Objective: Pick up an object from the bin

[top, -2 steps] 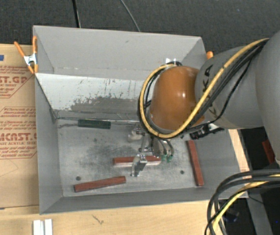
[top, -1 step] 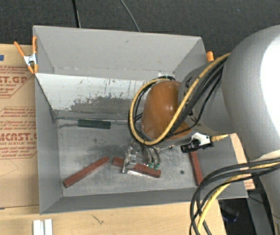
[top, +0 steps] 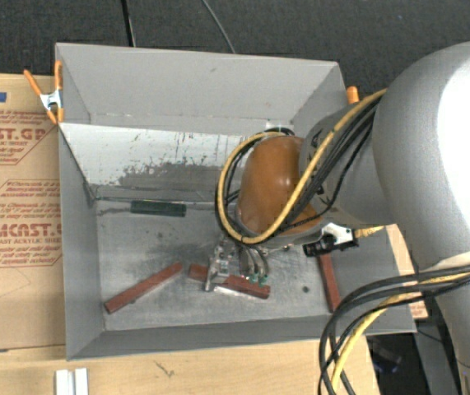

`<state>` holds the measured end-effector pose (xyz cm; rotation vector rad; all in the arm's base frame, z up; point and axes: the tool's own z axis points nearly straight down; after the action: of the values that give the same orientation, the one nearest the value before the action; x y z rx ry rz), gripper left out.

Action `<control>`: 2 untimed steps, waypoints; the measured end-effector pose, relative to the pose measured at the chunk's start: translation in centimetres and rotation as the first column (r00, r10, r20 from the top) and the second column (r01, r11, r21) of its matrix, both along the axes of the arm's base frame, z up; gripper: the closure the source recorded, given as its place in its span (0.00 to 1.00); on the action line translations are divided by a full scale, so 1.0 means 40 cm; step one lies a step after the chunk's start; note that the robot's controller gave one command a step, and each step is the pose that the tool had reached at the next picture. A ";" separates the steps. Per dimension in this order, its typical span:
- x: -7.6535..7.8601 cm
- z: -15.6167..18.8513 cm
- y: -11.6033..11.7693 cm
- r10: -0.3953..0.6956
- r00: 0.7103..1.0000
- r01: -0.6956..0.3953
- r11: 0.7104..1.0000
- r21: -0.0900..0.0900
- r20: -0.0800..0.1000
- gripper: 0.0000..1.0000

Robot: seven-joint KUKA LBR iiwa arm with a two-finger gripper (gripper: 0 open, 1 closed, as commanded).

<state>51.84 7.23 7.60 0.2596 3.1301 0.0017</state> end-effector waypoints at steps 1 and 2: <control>0.041 0.079 -0.170 0.192 0.981 -0.192 0.981 -0.001 0.000 1.00; 0.041 0.079 -0.170 0.192 0.981 -0.192 0.981 0.000 0.000 1.00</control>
Offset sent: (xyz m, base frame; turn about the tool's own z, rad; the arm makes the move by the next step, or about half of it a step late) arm 0.0000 0.0000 0.0000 0.0000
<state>53.49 0.45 10.77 -0.0433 3.1408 0.0011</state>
